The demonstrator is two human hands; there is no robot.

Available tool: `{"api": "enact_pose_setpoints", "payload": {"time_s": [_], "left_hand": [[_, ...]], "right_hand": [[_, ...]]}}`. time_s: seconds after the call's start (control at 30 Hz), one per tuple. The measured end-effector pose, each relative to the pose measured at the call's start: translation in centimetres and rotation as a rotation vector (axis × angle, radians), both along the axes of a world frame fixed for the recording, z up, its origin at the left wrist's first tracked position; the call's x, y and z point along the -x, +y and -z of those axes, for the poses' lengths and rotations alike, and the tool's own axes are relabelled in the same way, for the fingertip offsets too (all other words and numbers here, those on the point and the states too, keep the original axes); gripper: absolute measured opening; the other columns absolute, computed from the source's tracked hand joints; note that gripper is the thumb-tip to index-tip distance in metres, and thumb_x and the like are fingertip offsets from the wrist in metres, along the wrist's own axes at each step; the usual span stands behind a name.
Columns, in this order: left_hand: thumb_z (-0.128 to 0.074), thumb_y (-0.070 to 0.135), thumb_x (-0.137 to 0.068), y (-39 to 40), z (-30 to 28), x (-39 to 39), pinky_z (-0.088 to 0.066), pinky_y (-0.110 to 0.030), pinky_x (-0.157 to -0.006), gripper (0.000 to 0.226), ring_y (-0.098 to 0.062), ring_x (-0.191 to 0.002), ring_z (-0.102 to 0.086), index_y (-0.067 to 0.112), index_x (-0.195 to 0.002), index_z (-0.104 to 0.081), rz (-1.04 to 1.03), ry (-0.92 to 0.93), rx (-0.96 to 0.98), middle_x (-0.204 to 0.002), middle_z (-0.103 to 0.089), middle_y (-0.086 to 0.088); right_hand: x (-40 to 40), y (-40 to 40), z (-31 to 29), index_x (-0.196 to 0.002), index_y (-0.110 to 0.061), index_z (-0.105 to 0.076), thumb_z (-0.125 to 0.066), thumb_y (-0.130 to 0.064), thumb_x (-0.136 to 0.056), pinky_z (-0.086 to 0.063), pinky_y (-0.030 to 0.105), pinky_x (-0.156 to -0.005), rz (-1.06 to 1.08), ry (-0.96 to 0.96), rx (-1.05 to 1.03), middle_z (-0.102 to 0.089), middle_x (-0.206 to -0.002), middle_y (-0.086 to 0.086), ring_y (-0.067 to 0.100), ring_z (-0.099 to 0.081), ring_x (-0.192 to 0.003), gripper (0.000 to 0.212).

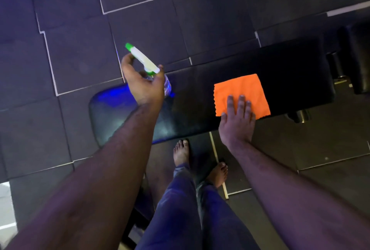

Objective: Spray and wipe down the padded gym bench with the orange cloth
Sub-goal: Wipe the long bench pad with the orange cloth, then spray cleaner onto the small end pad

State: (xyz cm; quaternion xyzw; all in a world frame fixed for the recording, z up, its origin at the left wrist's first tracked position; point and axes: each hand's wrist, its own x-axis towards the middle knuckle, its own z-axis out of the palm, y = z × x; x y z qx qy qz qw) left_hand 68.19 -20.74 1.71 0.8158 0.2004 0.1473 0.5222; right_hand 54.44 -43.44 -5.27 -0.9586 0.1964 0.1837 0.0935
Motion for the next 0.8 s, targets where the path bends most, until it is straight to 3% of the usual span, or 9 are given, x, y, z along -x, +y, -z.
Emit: {"api": "enact_pose_setpoints", "payload": {"time_s": [0.1,0.17,0.2,0.27,0.33,0.4,0.53,0.67,0.8], "left_hand": [[-0.065,0.016,-0.084,-0.2,-0.9,-0.7,-0.061,-0.045,-0.082,0.069,-0.032,-0.091,-0.069,0.012,-0.15,-0.045,0.144,0.111,-0.003,-0.12,-0.066,-0.022],[-0.058,0.011,-0.081,-0.9,-1.2,-1.8,-0.06,-0.054,-0.078,0.063,-0.048,-0.084,-0.063,0.015,-0.143,-0.05,0.362,0.161,-0.037,-0.107,-0.061,-0.031],[-0.058,0.011,-0.079,-1.6,-1.5,-2.3,-0.06,-0.048,-0.079,0.061,-0.04,-0.084,-0.064,0.016,-0.139,-0.053,0.493,0.187,-0.085,-0.104,-0.062,-0.024],[-0.061,0.017,-0.078,-3.8,-2.0,-3.4,-0.051,-0.021,-0.082,0.052,-0.006,-0.087,-0.061,0.024,-0.13,-0.059,0.723,0.196,-0.228,-0.103,-0.061,0.007],[-0.066,0.028,-0.086,-7.0,-2.6,-4.1,-0.04,-0.005,-0.078,0.031,0.004,-0.083,-0.057,0.031,-0.117,-0.062,0.885,0.192,-0.266,-0.095,-0.059,0.018],[-0.065,0.036,-0.094,-11.0,-3.0,-4.6,-0.046,-0.016,-0.072,0.01,0.0,-0.074,-0.057,0.03,-0.1,-0.061,1.002,0.228,-0.234,-0.082,-0.061,0.016],[-0.065,0.034,-0.091,-20.5,-3.8,-4.9,-0.058,-0.047,-0.064,0.011,-0.012,-0.063,-0.059,0.023,-0.093,-0.069,1.064,0.398,-0.107,-0.072,-0.065,0.005],[-0.067,0.042,-0.083,-30.2,-4.3,-5.2,-0.057,-0.047,-0.06,0.02,-0.015,-0.054,-0.058,0.024,-0.089,-0.072,1.056,0.493,-0.133,-0.061,-0.061,0.013],[-0.067,0.049,-0.083,-39.2,-4.0,-5.5,-0.064,-0.056,-0.062,0.024,-0.021,-0.054,-0.063,0.026,-0.085,-0.069,1.073,0.548,-0.24,-0.058,-0.061,0.011]], "right_hand": [[0.0,-0.6,-0.2,-0.17,-0.028,-0.015,-0.046,-0.044,-0.108,-0.025,0.056,-0.126,-0.047,-0.007,0.027,-0.015,-0.178,0.012,0.038,-0.018,-0.161,0.072],[-0.1,-1.1,-0.6,-0.17,-0.029,-0.019,-0.048,-0.045,-0.106,-0.026,0.056,-0.126,-0.066,-0.006,0.036,-0.02,-0.177,0.011,0.037,-0.022,-0.16,0.072],[-0.2,-1.5,-0.8,-0.169,-0.029,-0.023,-0.05,-0.045,-0.105,-0.026,0.055,-0.125,-0.065,-0.002,0.028,-0.022,-0.176,0.011,0.037,-0.024,-0.159,0.071],[-0.3,-2.6,-1.5,-0.166,-0.03,-0.033,-0.052,-0.044,-0.104,-0.029,0.054,-0.123,-0.073,0.001,-0.004,-0.03,-0.174,0.01,0.036,-0.031,-0.156,0.067],[-0.2,-4.2,-2.0,-0.162,-0.026,-0.043,-0.051,-0.044,-0.103,-0.034,0.052,-0.12,-0.123,-0.038,-0.036,-0.039,-0.169,0.011,0.038,-0.042,-0.15,0.063],[0.1,-6.7,-2.3,-0.159,-0.019,-0.048,-0.044,-0.047,-0.102,-0.035,0.053,-0.12,-0.185,-0.102,-0.04,-0.045,-0.166,0.011,0.038,-0.044,-0.149,0.063],[-0.1,-14.5,-2.5,-0.161,-0.019,-0.044,-0.039,-0.048,-0.103,-0.024,0.06,-0.126,-0.151,-0.132,0.021,-0.037,-0.171,0.008,0.035,-0.031,-0.158,0.065],[-1.5,-24.6,-2.7,-0.161,-0.018,-0.044,-0.038,-0.05,-0.104,-0.015,0.06,-0.129,0.096,-0.108,0.05,-0.04,-0.169,0.007,0.031,-0.029,-0.159,0.065],[-2.3,-34.9,-2.9,-0.166,-0.019,-0.031,-0.035,-0.053,-0.106,-0.004,0.059,-0.129,0.225,-0.011,0.043,-0.028,-0.175,0.006,0.03,-0.017,-0.163,0.069]]}}
